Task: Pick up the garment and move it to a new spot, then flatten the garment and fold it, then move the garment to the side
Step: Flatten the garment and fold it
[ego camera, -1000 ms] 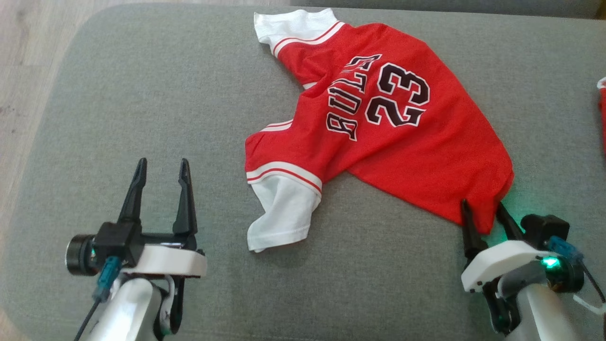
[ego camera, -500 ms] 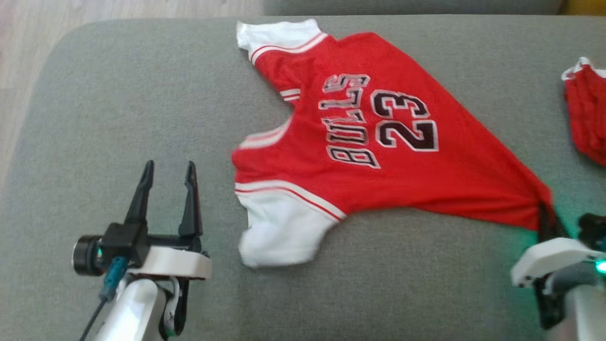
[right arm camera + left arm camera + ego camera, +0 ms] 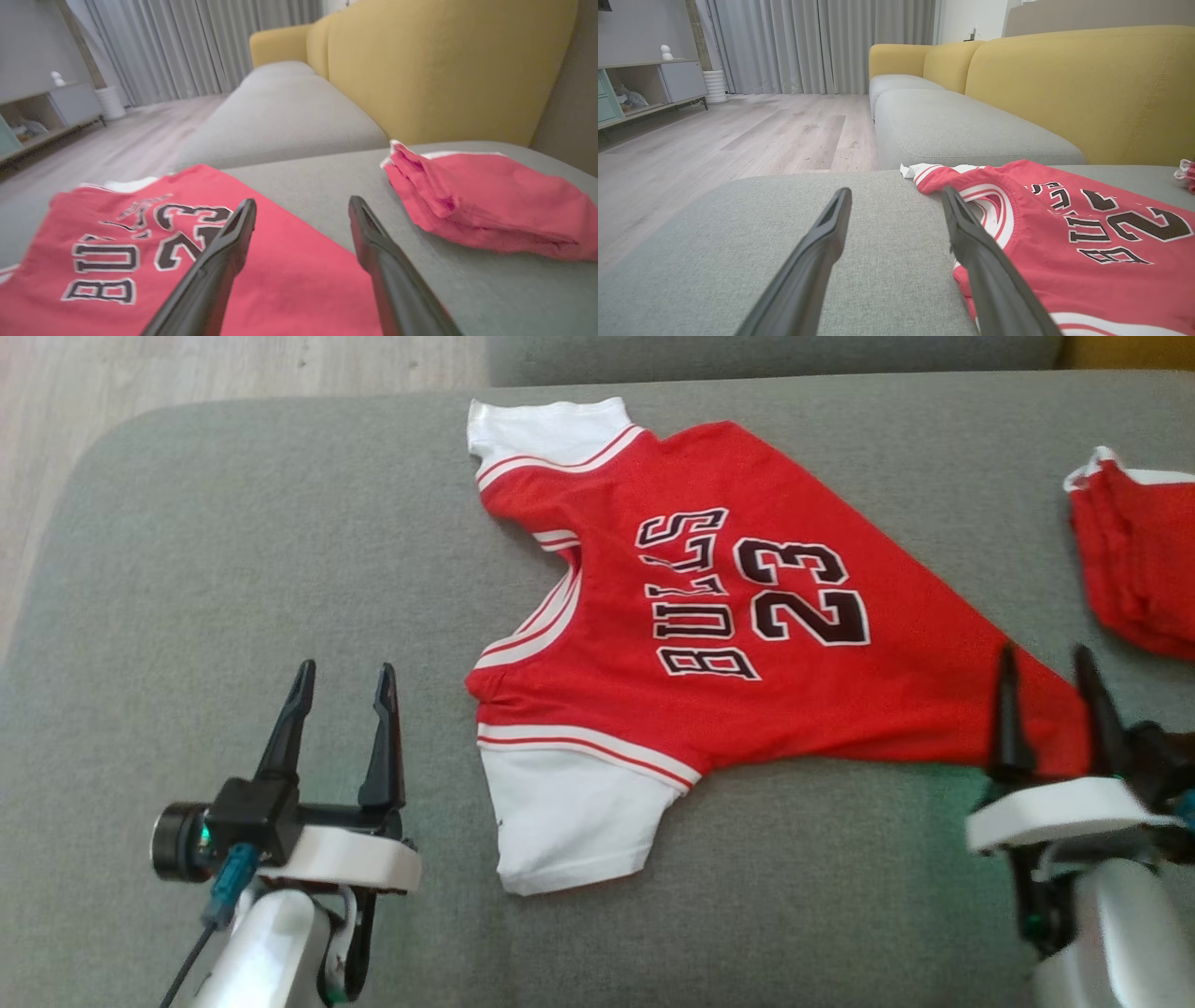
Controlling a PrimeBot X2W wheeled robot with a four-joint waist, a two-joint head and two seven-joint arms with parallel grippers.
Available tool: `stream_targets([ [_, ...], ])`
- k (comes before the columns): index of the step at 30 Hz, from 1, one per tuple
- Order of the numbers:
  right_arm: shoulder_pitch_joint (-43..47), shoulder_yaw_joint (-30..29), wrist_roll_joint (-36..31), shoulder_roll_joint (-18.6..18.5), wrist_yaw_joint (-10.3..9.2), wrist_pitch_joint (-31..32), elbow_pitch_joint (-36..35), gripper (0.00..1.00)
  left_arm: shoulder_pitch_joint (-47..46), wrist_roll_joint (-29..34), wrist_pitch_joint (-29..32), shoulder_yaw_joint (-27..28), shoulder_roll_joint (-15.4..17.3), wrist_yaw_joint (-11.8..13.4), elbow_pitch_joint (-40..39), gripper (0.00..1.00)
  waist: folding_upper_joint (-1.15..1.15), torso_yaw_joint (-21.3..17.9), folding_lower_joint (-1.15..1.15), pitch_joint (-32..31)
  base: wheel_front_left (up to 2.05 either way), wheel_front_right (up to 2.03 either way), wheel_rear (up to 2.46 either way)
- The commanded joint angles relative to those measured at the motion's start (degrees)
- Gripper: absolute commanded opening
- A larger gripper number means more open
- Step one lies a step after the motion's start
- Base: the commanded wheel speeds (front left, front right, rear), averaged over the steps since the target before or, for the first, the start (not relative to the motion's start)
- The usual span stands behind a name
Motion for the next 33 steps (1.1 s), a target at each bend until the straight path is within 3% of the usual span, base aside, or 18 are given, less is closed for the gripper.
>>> stream_targets([
  [1, -0.1, 2.3, 0.7, -0.5, 0.37, -1.0, -2.4, 1.00, -2.0, 0.5, -0.5, 2.5, 0.5, 0.1, -1.4, 1.00, 0.00, -0.4, 0.00, -0.2, 0.00, 0.00, 0.00],
  [9, 4.0, 11.2, 6.0, -0.5, 0.37, -3.7, -8.9, 1.00, -3.7, -0.6, 1.4, 1.7, 0.4, -2.5, 1.7, 1.00, 0.00, -3.1, 0.00, 0.8, 0.00, 0.00, 0.00],
  [20, 3.5, 12.2, 6.8, -0.5, 0.37, -3.9, -10.9, 1.00, -12.5, -0.4, 12.2, -1.7, 1.6, -5.9, 11.0, 1.00, 0.00, -7.5, 0.00, 6.2, 0.00, 0.00, 0.00],
  [29, 3.1, 12.6, 7.2, -0.5, 0.37, -4.0, -11.0, 1.00, -15.2, -1.3, 16.3, -3.3, 2.8, -9.2, 17.6, 1.00, 0.00, -9.0, 0.00, 7.4, 0.00, 0.00, 0.00],
  [30, 3.0, 12.7, 7.2, -0.5, 0.37, -4.0, -11.0, 1.00, -15.2, -1.4, 16.7, -3.5, 2.9, -9.6, 18.2, 0.93, 0.00, -9.2, 0.00, 7.4, 0.00, 0.00, 0.00],
  [31, 3.0, 12.7, 7.1, -0.5, 0.37, -4.0, -11.0, 1.00, -15.3, -1.5, 17.0, -3.7, 3.0, -9.9, 18.7, 0.41, 0.00, -9.3, 0.00, 7.4, 0.00, 0.00, 0.00],
  [32, 3.0, 12.6, 7.0, -0.5, 0.37, -4.0, -11.0, 1.00, -15.5, -1.5, 16.9, -3.8, 3.2, -10.1, 18.9, 0.00, 0.00, -9.5, 0.00, 7.4, 0.00, 0.00, 0.00],
  [33, 2.9, 12.5, 6.9, -0.5, 0.37, -4.0, -11.0, 1.00, -15.7, -1.5, 16.5, -3.8, 3.4, -10.2, 19.1, 0.00, 0.00, -9.6, 0.00, 7.4, 0.00, 0.00, 0.00],
])
